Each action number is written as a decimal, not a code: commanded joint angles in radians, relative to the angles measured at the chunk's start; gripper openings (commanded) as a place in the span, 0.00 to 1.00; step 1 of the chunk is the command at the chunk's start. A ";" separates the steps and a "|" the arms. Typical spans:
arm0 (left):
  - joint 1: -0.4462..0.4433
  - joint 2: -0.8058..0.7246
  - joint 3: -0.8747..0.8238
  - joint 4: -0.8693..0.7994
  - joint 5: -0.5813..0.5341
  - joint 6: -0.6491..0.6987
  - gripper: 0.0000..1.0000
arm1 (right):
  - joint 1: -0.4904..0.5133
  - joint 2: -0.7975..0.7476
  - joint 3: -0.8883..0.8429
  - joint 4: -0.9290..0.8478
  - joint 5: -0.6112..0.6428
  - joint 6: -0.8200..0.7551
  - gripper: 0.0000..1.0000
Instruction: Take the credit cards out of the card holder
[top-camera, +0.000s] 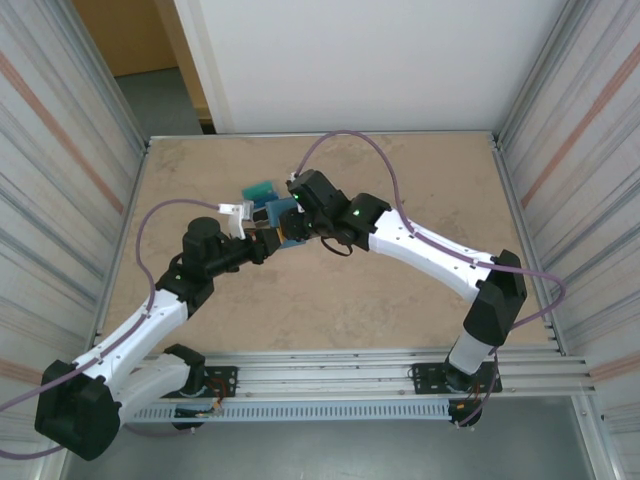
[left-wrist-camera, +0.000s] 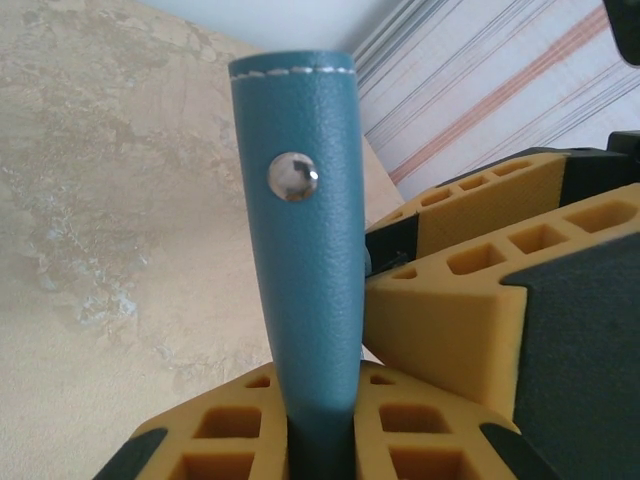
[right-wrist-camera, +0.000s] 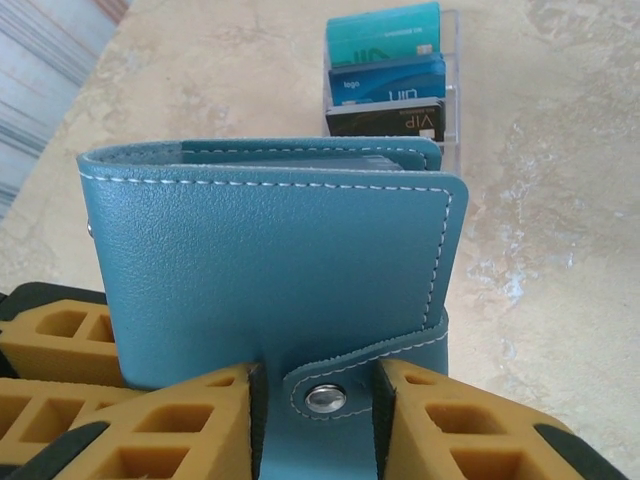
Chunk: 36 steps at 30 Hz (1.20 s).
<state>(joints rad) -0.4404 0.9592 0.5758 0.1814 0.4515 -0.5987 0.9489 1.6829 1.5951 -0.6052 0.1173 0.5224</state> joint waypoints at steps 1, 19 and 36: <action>-0.006 -0.015 0.025 0.061 0.018 0.007 0.00 | 0.004 0.020 0.028 -0.046 0.055 -0.014 0.27; -0.006 -0.045 0.006 0.053 -0.020 -0.013 0.00 | -0.018 -0.058 -0.057 -0.001 0.090 -0.010 0.00; -0.005 -0.059 0.052 -0.029 0.020 0.078 0.00 | -0.154 -0.251 -0.269 0.213 -0.140 -0.007 0.56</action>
<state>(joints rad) -0.4423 0.9264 0.5777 0.1600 0.4381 -0.5777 0.8108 1.4807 1.3476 -0.4694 0.0448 0.5163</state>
